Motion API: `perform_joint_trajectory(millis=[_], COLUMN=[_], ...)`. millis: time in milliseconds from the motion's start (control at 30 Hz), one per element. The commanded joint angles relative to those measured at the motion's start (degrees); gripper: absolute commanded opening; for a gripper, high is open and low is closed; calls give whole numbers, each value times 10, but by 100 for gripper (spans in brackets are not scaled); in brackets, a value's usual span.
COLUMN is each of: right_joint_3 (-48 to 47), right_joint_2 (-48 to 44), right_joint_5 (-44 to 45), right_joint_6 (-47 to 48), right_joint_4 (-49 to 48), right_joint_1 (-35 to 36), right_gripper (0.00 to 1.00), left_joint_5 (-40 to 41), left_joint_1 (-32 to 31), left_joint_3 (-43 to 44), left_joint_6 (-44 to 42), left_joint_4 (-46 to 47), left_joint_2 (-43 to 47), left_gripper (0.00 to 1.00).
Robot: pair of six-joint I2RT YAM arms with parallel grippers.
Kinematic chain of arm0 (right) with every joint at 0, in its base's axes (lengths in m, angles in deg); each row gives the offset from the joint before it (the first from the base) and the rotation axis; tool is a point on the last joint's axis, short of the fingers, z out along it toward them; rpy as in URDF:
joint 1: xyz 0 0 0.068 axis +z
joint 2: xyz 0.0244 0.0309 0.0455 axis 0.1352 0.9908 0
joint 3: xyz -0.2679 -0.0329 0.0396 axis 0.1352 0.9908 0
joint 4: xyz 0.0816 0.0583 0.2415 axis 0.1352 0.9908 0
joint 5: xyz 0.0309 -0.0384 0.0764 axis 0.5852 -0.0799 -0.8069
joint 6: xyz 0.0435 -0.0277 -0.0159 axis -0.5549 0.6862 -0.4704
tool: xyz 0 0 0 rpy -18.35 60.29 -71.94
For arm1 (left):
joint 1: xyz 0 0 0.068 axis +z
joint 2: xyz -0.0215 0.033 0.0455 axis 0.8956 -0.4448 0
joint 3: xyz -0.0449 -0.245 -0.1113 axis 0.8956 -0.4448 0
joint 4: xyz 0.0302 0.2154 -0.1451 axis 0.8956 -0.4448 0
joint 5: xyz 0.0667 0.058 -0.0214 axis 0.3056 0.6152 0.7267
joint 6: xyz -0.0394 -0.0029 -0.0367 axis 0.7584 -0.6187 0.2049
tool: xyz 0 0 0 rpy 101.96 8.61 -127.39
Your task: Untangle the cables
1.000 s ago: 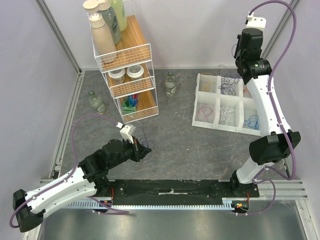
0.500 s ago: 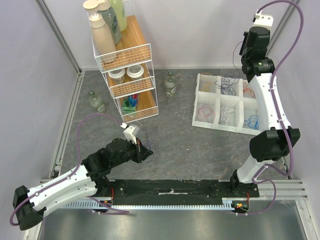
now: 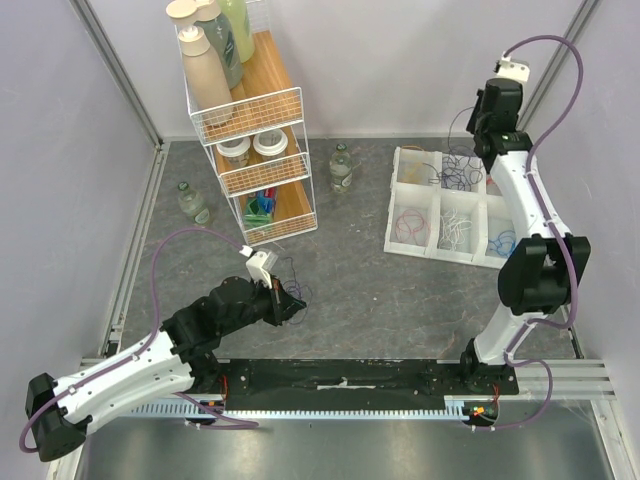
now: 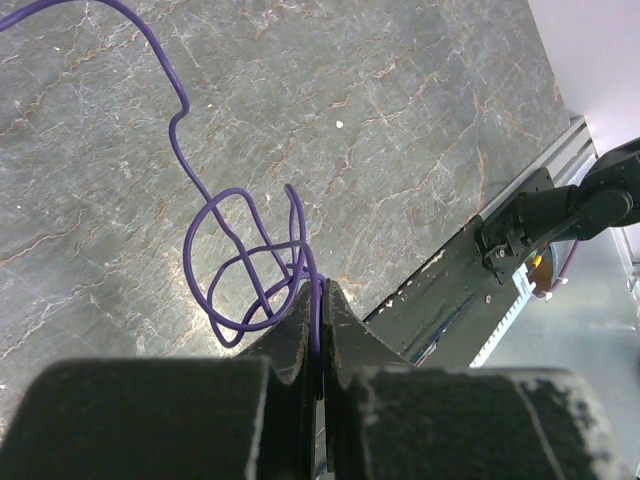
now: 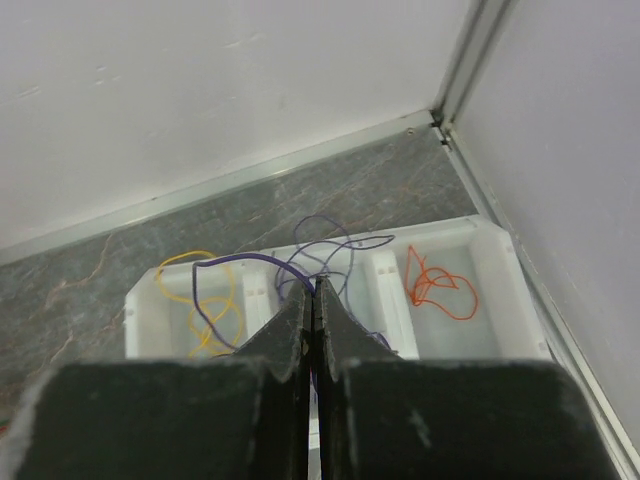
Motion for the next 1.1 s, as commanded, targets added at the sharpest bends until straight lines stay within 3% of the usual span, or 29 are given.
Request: perform_joint_trajectory(millis=[0, 200, 433, 700, 833, 933, 1067], right_joint_3=[34, 87, 86, 94, 37, -2, -57], right_joint_2=[-12, -16, 35, 112, 166, 167, 132], right_joint_5=[31, 2, -187, -168, -156, -134, -101], right_joint_6=[-51, -86, -92, -107, -88, -67, -50], right_joint_4=[-48, -60, -83, -52, 31, 82, 146], right_joint_1=[-51, -107, -98, -79, -77, -71, -66], right_gripper=[0, 0, 0, 0, 0, 11, 34], left_joint_5=[-3, -3, -6, -7, -7, -24, -30], left_joint_1=[1, 1, 1, 1, 1, 1, 2], left_joint_3=[9, 3, 7, 11, 22, 31, 36], left_joint_6=[16, 18, 20, 21, 25, 39, 60], left_joint_4=[17, 16, 30, 17, 8, 10, 17], left_joint_2=[2, 4, -12, -5, 3, 10, 11], left_gripper=[2, 2, 2, 2, 2, 2, 2])
